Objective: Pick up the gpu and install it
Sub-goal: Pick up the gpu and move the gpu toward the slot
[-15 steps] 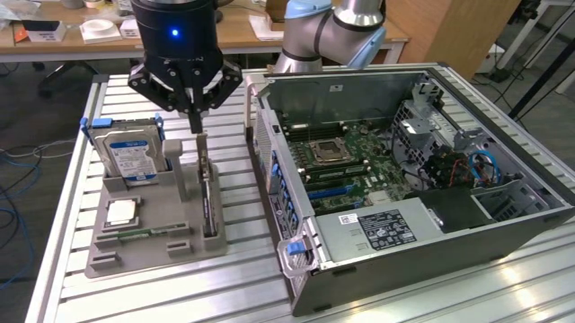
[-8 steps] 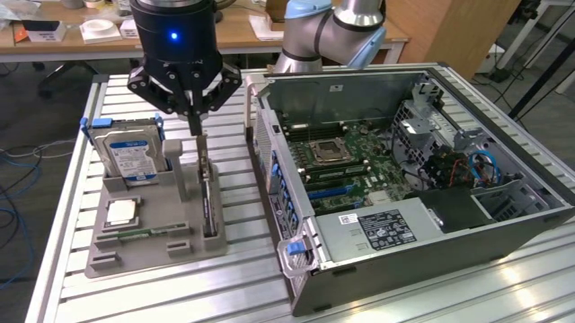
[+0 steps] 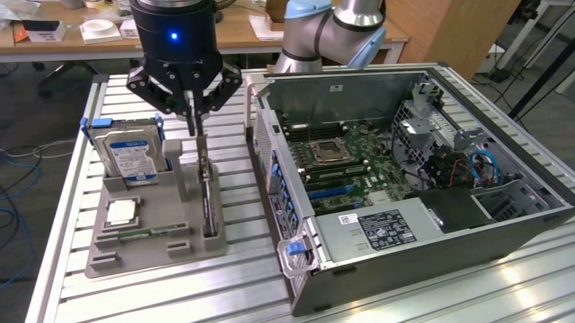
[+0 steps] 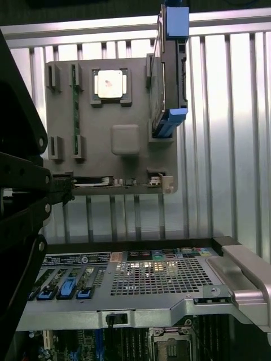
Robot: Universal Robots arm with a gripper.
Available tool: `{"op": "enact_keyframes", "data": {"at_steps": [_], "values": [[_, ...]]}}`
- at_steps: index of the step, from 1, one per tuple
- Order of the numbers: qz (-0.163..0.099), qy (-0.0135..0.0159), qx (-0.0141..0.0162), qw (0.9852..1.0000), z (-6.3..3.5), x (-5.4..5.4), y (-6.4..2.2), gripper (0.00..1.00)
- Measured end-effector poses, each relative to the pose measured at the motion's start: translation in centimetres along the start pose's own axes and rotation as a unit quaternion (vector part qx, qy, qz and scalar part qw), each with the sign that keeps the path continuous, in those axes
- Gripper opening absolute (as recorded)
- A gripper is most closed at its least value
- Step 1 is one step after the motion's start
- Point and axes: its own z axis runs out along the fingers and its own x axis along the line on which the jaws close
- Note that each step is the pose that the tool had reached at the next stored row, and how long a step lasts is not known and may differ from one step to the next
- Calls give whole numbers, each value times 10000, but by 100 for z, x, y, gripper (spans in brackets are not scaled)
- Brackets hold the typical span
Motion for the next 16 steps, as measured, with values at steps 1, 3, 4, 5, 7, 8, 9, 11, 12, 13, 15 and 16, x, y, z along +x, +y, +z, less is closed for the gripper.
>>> {"op": "enact_keyframes", "data": {"at_steps": [1,3,4,5,7,8,9,11,12,13,15,16], "values": [[0,0,0,10000,0,0,0,17],[0,0,0,10000,0,0,0,29],[0,0,0,10000,0,0,0,29],[0,0,0,10000,0,0,0,35],[0,0,0,10000,0,0,0,41],[0,0,0,10000,0,0,0,47],[0,0,0,10000,0,0,0,47],[0,0,0,10000,0,0,0,53],[0,0,0,10000,0,0,0,53],[0,0,0,10000,0,0,0,53],[0,0,0,10000,0,0,0,53],[0,0,0,10000,0,0,0,53]]}}
